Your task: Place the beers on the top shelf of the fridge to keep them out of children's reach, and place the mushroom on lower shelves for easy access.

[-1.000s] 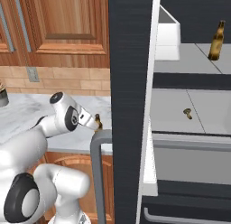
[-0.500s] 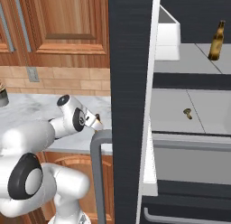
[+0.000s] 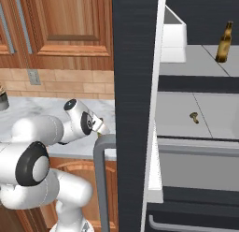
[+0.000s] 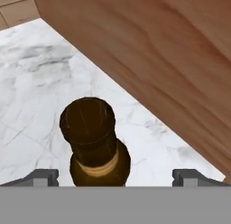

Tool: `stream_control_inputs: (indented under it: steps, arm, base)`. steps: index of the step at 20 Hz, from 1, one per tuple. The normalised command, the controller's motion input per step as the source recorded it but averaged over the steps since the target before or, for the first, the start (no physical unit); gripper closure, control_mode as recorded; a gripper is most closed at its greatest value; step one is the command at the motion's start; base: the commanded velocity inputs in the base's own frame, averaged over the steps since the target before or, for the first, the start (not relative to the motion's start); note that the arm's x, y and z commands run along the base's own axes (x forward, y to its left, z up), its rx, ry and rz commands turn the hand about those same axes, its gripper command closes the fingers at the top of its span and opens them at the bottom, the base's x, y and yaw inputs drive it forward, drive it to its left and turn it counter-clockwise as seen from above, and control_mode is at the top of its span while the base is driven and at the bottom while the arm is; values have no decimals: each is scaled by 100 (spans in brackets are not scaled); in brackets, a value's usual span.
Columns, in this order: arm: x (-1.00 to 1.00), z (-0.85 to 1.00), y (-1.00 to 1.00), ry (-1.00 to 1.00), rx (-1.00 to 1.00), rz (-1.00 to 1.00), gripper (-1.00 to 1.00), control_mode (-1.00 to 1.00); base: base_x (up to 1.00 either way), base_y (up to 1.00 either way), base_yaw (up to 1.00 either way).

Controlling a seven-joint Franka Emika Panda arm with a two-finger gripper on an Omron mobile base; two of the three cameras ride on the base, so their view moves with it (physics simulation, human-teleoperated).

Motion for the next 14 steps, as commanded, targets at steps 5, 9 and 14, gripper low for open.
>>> stream_control_inputs:
  steps: [5, 9, 14]
  arm:
    - [18, -15, -5, 0, 0, -1, -100, -100]
    - [16, -16, -1, 0, 0, -1, -100, -100]
    - [14, -15, -2, 0, 0, 0, -100, -100]
  base:
    - [0, 0, 0]
    - [0, 0, 0]
    - [0, 0, 0]
